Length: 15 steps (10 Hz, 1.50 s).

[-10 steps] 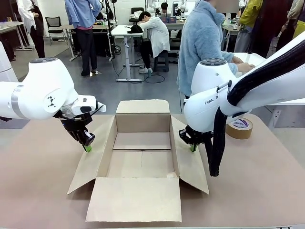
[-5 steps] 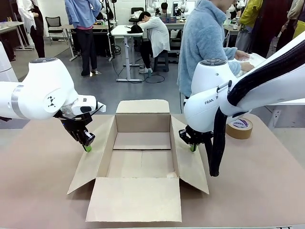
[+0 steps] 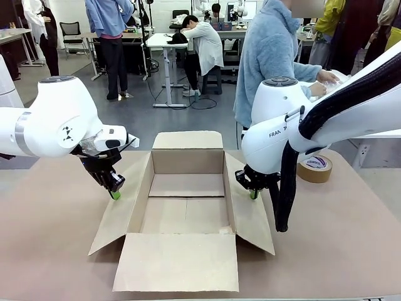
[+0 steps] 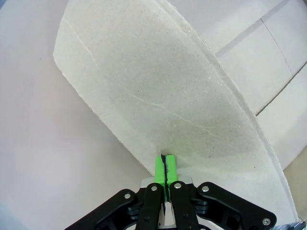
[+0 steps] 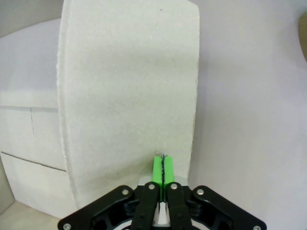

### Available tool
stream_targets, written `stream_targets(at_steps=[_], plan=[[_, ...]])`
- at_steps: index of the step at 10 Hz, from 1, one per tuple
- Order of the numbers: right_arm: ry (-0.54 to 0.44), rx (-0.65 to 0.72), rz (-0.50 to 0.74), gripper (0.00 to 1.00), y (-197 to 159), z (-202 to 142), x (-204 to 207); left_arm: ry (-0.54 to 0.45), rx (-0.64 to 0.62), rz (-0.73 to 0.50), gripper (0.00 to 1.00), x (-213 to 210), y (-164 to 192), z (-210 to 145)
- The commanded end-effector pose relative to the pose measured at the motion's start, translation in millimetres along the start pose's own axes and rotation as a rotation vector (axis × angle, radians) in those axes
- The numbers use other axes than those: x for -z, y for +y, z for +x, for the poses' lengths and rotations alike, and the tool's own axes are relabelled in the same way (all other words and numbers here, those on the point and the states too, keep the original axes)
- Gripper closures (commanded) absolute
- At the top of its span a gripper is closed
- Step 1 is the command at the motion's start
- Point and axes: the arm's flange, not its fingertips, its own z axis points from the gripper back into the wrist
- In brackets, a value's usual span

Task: Wrap the clocks to prevent damage.
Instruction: Once the human has placed the objects inside and stepped back, release both hands from the side flaps of the Package Box.

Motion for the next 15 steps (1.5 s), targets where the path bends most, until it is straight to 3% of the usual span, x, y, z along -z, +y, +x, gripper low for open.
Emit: stream_targets(at_steps=[1,15], plan=[[-0.008,0.011,-0.022,0.99,1.0,-1.2,1.1,0.010,0.002,-0.002,1.00,0.7,-0.4,-1.1],[-0.008,0.011,-0.022,0.99,1.0,-1.2,1.1,0.010,0.002,-0.002,1.00,0.7,-0.4,-1.1]])
